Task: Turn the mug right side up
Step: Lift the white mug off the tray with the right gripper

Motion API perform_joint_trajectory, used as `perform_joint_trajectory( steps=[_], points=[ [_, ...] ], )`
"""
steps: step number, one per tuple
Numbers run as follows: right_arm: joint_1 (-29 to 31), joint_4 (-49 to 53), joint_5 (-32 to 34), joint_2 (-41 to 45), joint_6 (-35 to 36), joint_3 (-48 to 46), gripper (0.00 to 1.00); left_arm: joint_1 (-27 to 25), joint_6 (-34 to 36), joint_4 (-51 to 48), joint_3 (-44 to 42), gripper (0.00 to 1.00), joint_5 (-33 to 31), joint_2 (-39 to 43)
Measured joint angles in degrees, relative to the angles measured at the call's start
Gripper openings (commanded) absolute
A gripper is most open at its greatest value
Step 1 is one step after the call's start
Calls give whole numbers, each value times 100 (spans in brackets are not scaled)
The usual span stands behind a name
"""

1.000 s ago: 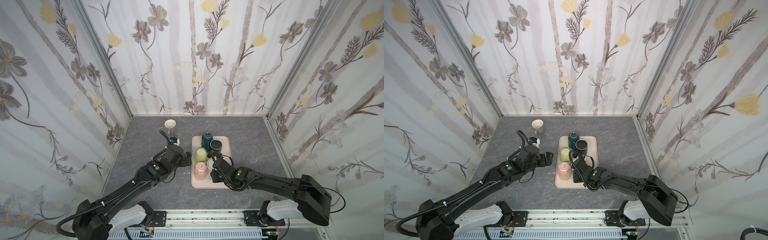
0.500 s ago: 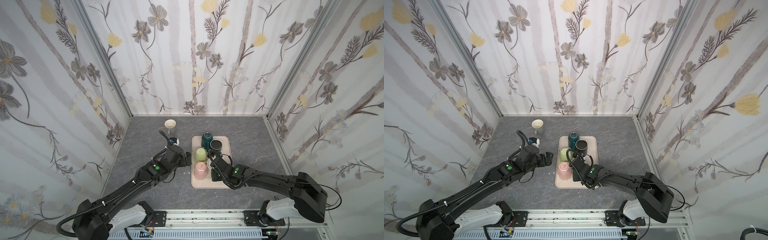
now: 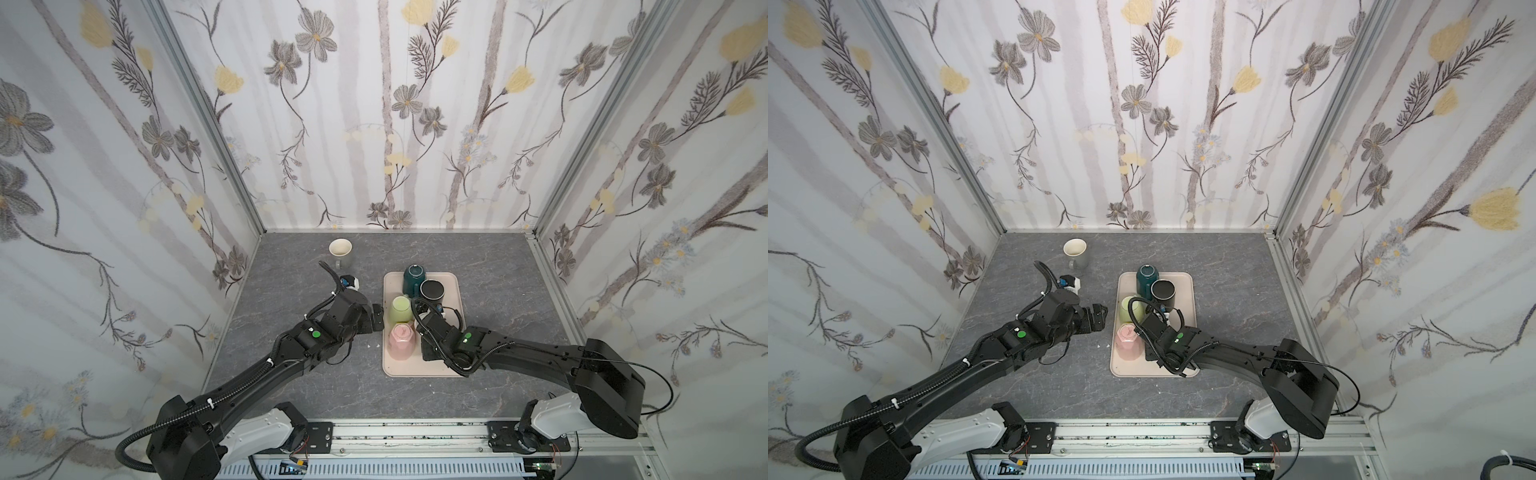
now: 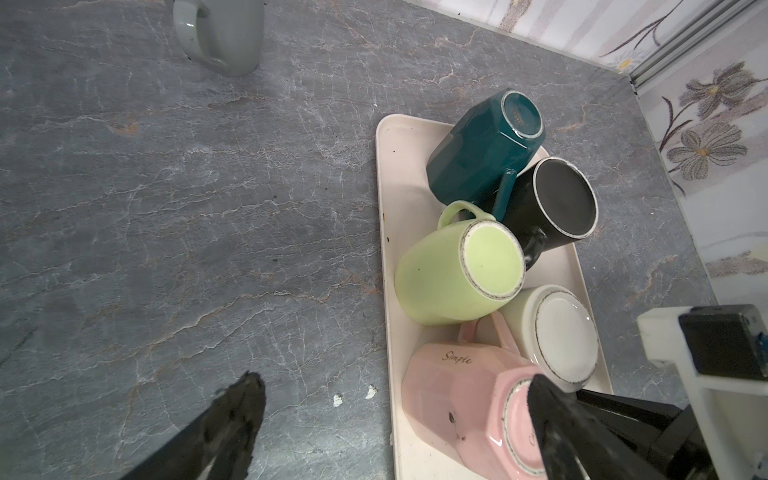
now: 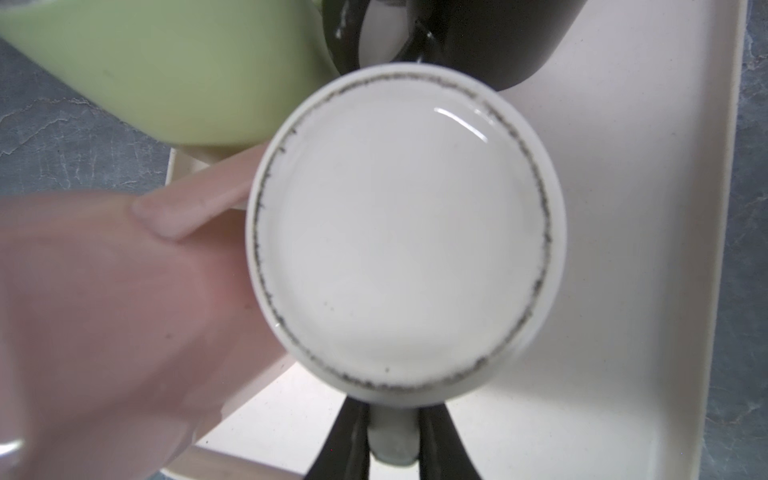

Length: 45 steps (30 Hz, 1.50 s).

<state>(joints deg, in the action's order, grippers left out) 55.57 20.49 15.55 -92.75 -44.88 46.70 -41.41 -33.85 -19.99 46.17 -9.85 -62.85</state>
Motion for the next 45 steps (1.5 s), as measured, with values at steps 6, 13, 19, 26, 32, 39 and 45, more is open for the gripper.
perform_joint_trajectory(
  steps=[6,13,19,26,32,39,45],
  points=[
    [-4,-24,44,-24,-2,2,19,15,-46,0,59,100,90,-46],
    [-28,-63,-22,57,-11,-68,16,22,-63,-2,96,100,284,-151],
    [-57,-74,-219,459,-153,-306,17,26,-63,-15,221,100,479,-289],
    [-151,-142,-369,807,-227,-437,16,35,-66,-42,345,100,612,-428],
    [-264,-52,-529,1126,-260,-640,15,39,-149,-44,356,100,708,-380],
    [-422,-61,-682,1558,-262,-704,12,48,-262,-24,345,100,761,-330],
    [-533,-146,-876,1937,-289,-793,12,59,-317,9,345,100,809,-352]
  ],
)
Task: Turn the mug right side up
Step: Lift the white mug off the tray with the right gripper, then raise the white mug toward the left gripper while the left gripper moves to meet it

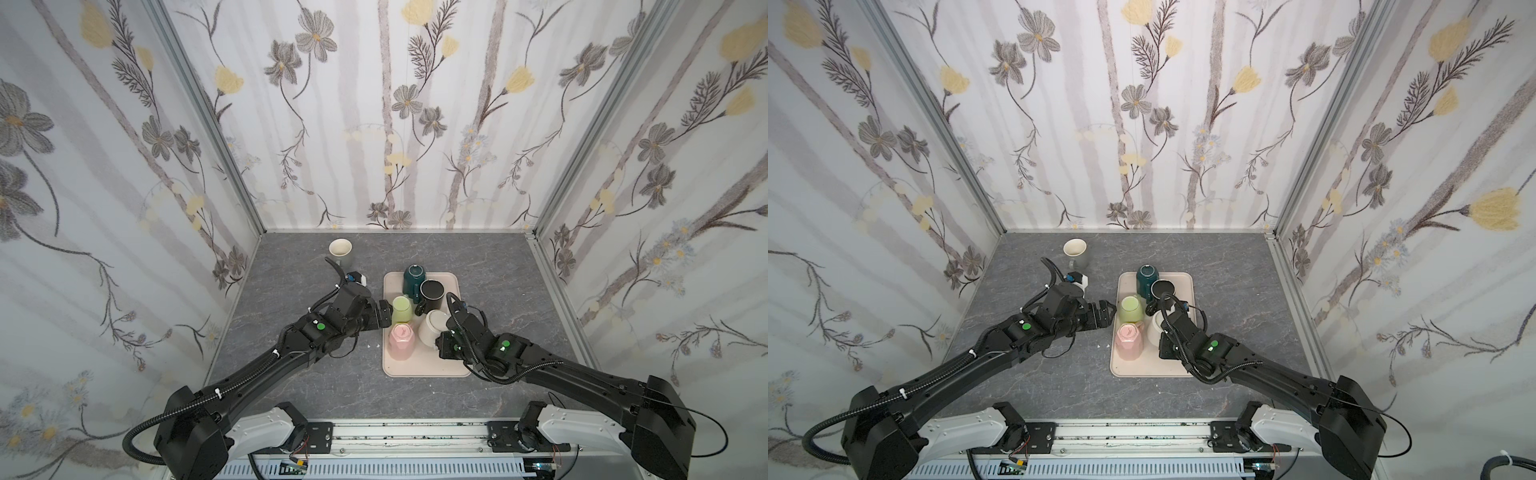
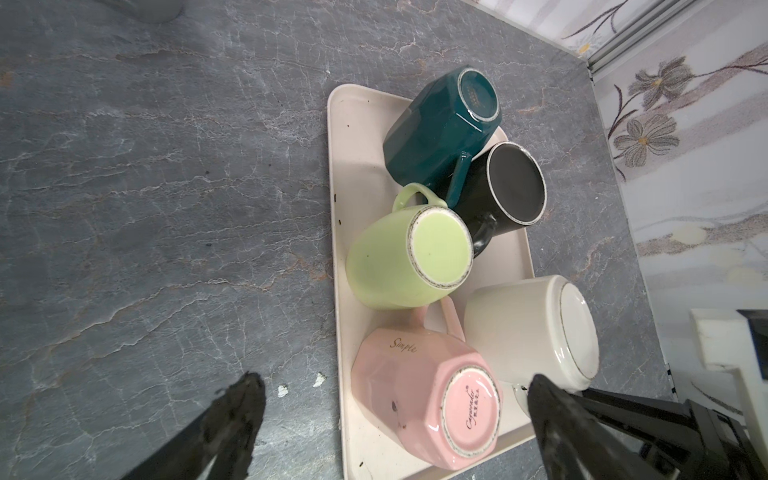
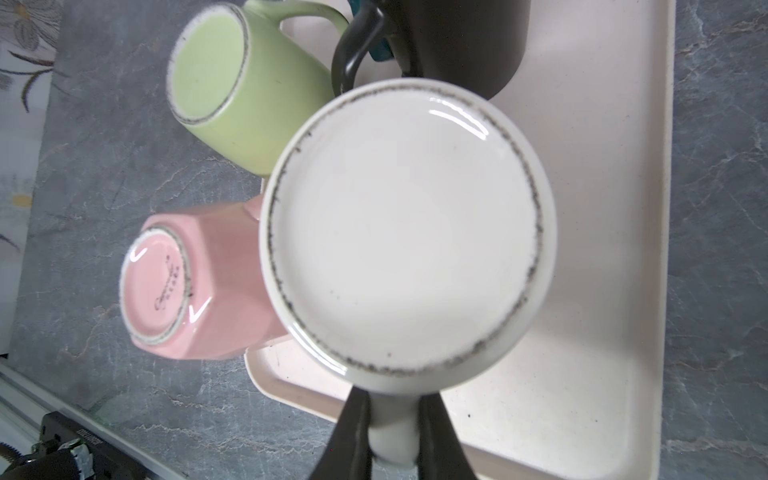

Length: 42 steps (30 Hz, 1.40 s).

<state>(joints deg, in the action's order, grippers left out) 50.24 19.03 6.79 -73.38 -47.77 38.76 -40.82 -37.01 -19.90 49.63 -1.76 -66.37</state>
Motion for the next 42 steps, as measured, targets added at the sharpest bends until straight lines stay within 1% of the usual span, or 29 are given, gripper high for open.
perform_joint_trajectory(
  steps=[5,10,15,18,22,25,30,38,42],
  points=[
    [-136,-356,-236,413,-76,-260,12,0,-13,157,-57,100,55,-13],
    [-372,-671,-437,466,-50,-319,11,0,72,437,-66,100,267,-44],
    [-616,-767,-485,391,120,-107,11,0,68,667,-118,100,369,46],
    [-754,-831,-664,284,249,151,11,-2,37,765,-192,100,490,162],
    [-874,-931,-708,90,409,579,11,-2,13,767,-234,100,514,304],
    [-896,-1064,-831,-11,466,772,11,-2,-15,769,-258,100,586,367],
    [-901,-1196,-1139,-42,461,804,11,-7,-144,807,-304,100,691,380],
    [-922,-1294,-1276,-44,380,914,12,-55,-345,1126,-304,100,852,201],
    [-922,-1381,-1333,94,369,916,12,-72,-516,1303,-267,100,1043,48]
  ],
)
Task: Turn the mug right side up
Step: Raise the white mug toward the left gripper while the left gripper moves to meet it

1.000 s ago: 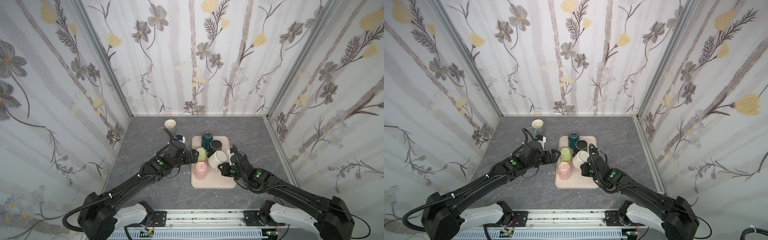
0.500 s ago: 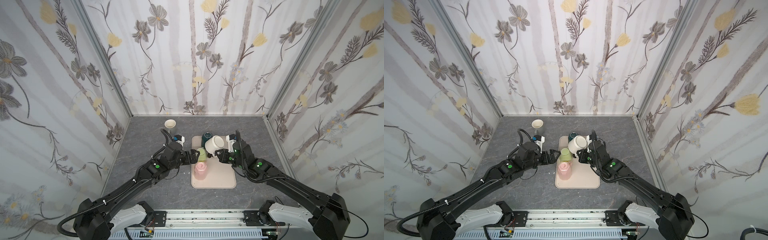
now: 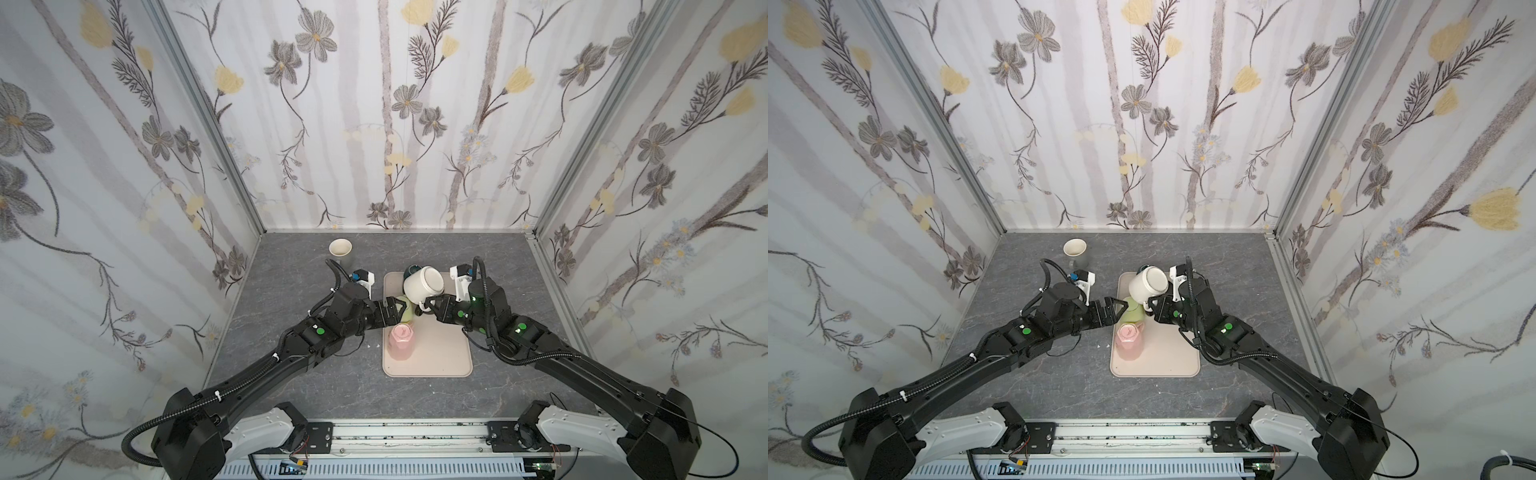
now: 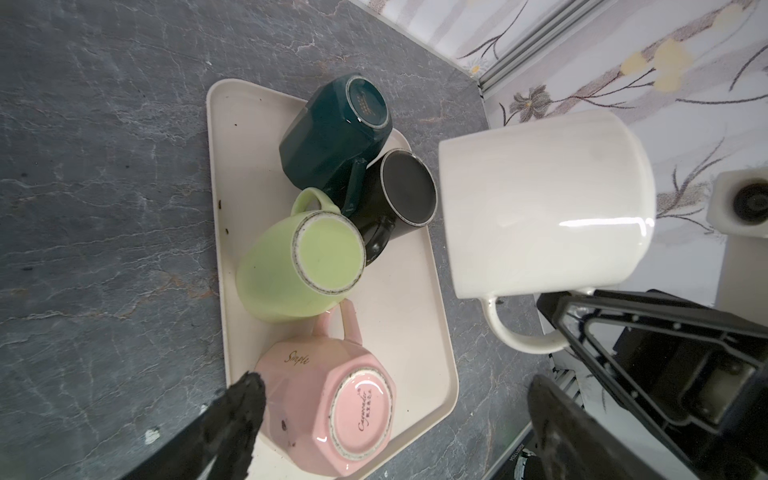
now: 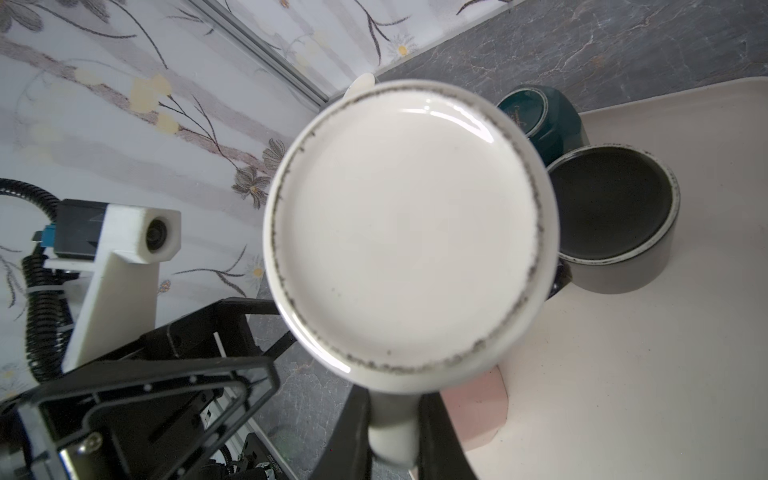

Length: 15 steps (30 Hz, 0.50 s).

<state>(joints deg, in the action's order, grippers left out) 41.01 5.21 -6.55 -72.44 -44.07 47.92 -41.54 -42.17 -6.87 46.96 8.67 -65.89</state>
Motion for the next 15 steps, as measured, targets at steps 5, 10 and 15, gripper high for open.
perform_joint_trajectory(
  steps=[5,10,15],
  points=[
    [-13,-101,-57,278,-50,-96,12,-24,-131,192,127,100,208,-153],
    [-33,-107,-55,444,-136,-212,13,-42,-227,321,166,100,328,-227],
    [-48,-111,-55,544,-149,-258,13,-44,-289,463,271,100,446,-315]
  ],
)
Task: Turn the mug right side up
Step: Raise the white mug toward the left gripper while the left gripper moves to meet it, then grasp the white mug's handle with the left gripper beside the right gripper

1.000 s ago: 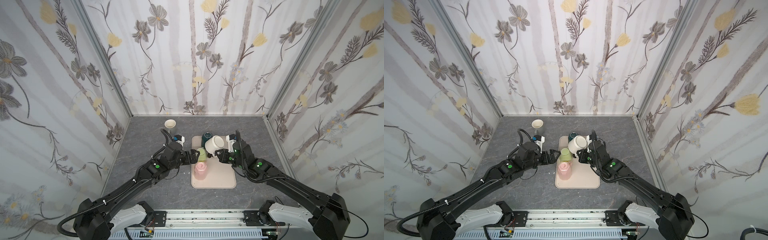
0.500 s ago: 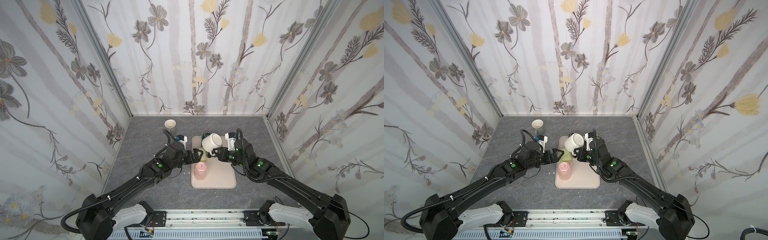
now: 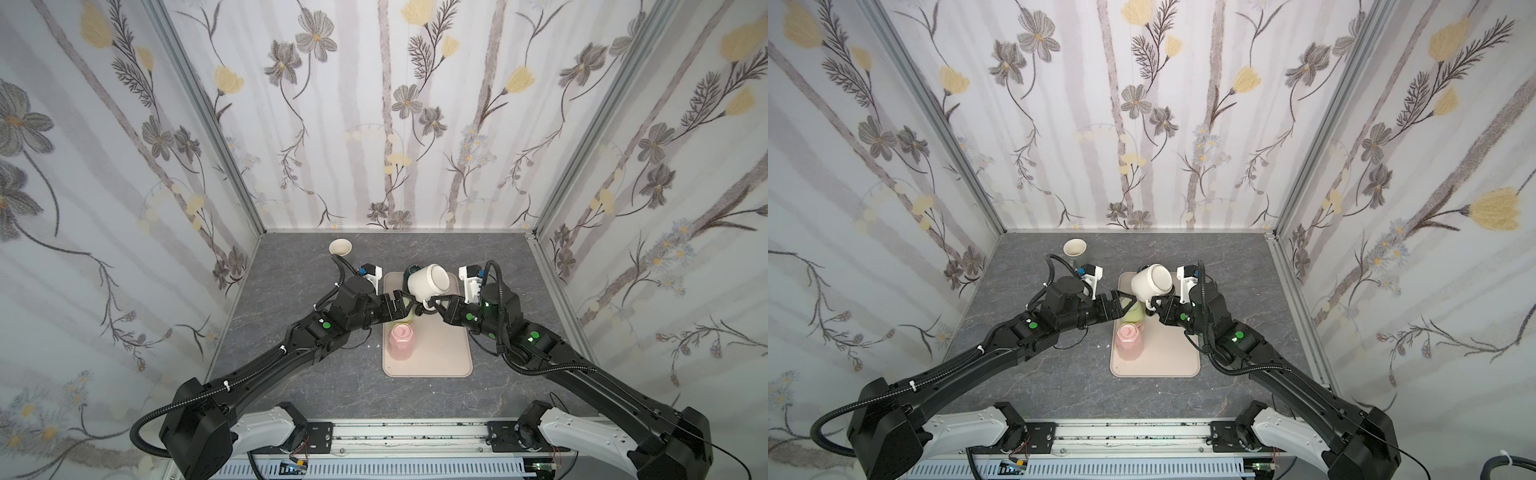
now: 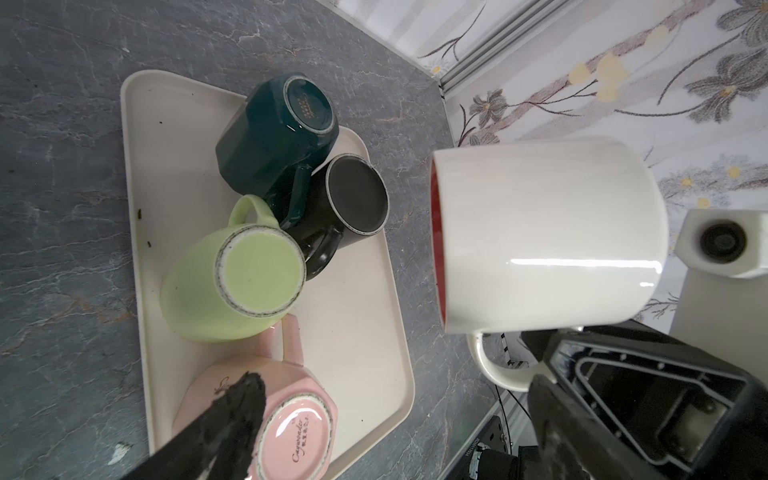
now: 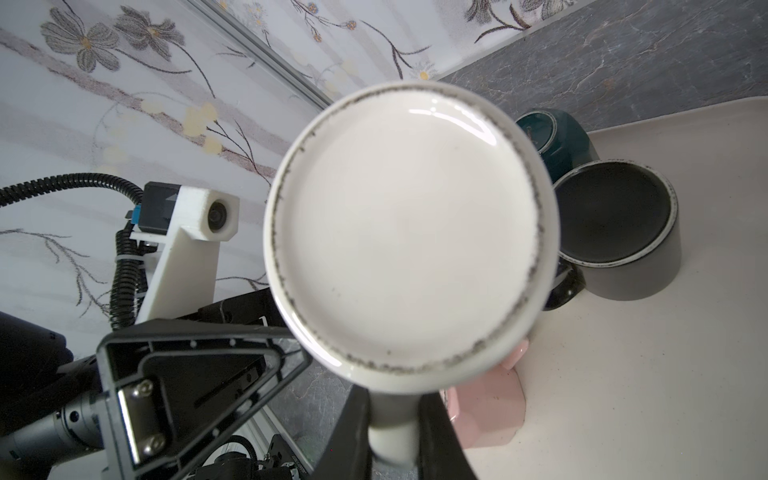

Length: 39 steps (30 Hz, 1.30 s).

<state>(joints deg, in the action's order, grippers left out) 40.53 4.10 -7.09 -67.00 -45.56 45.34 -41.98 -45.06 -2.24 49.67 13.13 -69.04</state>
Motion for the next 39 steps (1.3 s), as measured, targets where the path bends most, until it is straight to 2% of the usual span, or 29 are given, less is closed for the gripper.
perform_joint_trajectory(
  steps=[20,31,39],
  points=[
    [-118,-407,20,483,-155,-501,12,-297,-457,671,155,100,170,-428],
    [-190,-754,83,791,-264,-807,10,-452,-765,1040,164,100,254,-407],
    [-264,-994,175,1029,-389,-1014,9,-555,-1056,1325,72,91,251,-275]
  ],
)
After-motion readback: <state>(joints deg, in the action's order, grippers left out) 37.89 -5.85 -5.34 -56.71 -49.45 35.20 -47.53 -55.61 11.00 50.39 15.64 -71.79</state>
